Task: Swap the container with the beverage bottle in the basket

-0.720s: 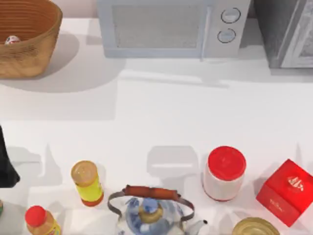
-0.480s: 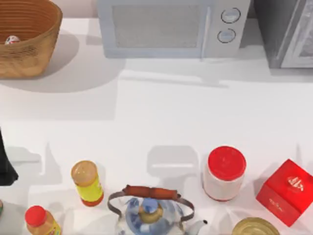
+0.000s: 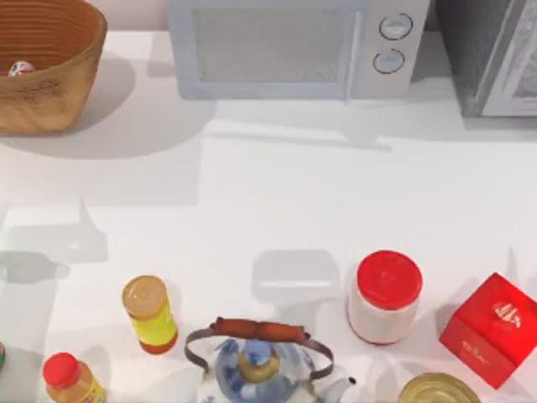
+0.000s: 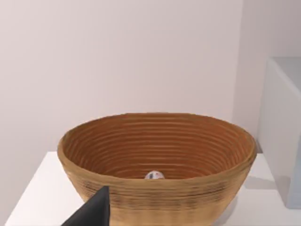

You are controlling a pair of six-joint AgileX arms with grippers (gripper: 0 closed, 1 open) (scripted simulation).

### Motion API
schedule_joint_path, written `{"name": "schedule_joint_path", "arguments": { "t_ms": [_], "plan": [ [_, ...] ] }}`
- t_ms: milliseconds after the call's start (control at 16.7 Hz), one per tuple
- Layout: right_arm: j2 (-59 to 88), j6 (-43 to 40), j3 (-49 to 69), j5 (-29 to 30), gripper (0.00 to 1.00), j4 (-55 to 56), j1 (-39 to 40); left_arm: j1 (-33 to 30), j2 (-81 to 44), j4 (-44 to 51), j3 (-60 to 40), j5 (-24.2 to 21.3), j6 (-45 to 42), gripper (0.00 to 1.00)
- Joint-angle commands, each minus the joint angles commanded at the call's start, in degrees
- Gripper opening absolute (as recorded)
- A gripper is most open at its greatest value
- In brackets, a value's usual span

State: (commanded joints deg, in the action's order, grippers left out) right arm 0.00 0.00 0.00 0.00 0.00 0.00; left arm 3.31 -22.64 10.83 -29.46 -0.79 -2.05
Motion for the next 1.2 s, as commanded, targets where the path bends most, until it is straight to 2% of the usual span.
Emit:
{"name": "schedule_joint_path", "arguments": {
  "t_ms": [300, 840, 1200],
  "plan": [
    [0.0, 0.0, 0.0, 0.0, 1.00, 0.0, 0.0, 2.4, -25.9, 13.2, -28.3, -2.3, -1.5, 1.00],
    [0.0, 0.0, 0.0, 0.0, 1.00, 0.0, 0.0, 6.1, -81.8, 42.6, -82.1, -8.6, -3.7, 1.00],
    [0.0, 0.0, 0.0, 0.0, 1.00, 0.0, 0.0, 7.2, -114.1, 59.4, -112.7, -13.0, -4.9, 1.00]
  ]
}}
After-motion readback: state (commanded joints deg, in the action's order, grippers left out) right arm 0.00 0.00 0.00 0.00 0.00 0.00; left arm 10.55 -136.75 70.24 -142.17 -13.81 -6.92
